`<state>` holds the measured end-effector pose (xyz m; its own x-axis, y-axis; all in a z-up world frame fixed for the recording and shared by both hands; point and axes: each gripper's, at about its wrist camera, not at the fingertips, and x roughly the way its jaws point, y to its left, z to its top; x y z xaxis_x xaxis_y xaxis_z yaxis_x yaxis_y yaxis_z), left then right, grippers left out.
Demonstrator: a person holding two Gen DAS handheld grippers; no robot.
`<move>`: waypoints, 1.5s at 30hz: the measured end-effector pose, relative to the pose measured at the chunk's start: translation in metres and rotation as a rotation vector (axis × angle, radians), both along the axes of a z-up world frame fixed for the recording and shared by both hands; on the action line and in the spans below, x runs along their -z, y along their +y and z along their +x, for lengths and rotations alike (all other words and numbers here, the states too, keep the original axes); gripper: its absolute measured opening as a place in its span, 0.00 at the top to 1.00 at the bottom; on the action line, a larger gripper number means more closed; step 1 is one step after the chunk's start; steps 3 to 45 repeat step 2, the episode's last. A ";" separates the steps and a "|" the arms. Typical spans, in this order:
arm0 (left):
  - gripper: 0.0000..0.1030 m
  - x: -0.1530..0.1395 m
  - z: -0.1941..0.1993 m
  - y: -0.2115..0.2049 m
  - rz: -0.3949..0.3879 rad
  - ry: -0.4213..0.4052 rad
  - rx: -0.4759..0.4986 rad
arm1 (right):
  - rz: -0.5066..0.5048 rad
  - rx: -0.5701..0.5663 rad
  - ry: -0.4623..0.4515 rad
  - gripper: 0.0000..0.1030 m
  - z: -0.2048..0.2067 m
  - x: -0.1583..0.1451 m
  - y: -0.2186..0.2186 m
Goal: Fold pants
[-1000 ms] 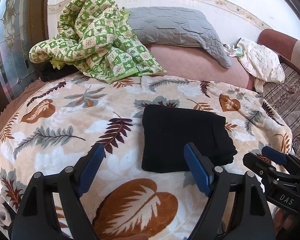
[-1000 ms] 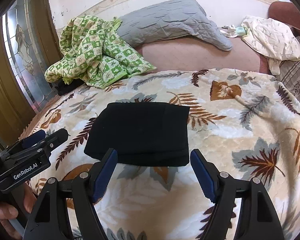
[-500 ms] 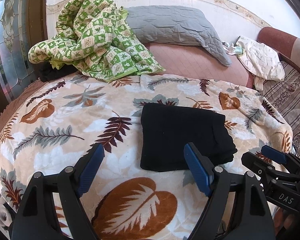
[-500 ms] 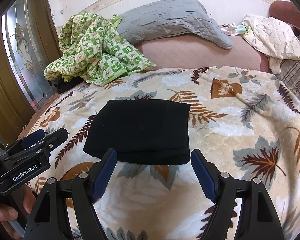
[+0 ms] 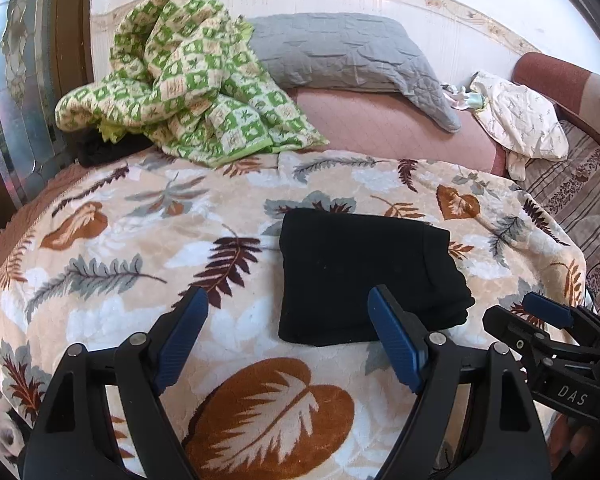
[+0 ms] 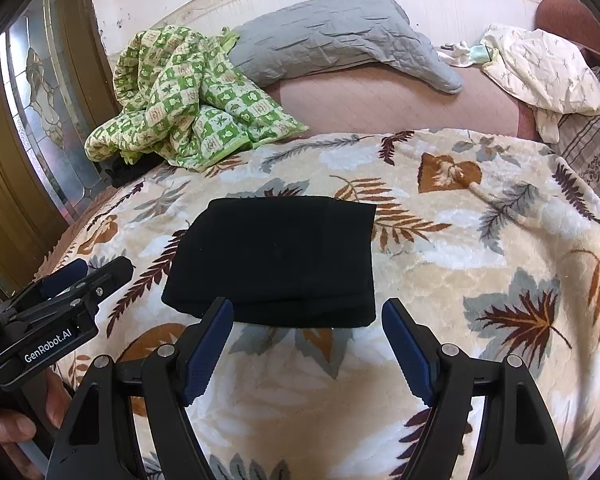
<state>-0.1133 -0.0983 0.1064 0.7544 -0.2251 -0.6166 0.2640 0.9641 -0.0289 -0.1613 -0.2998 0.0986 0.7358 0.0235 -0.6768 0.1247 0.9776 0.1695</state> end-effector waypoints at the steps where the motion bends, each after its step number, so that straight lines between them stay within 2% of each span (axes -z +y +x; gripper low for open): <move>1: 0.20 0.000 -0.001 -0.001 0.006 -0.005 0.003 | -0.001 0.000 0.000 0.24 0.000 0.000 0.000; 45: 0.20 0.000 -0.001 -0.002 0.008 -0.006 0.004 | -0.002 0.001 -0.001 0.24 0.000 0.000 0.000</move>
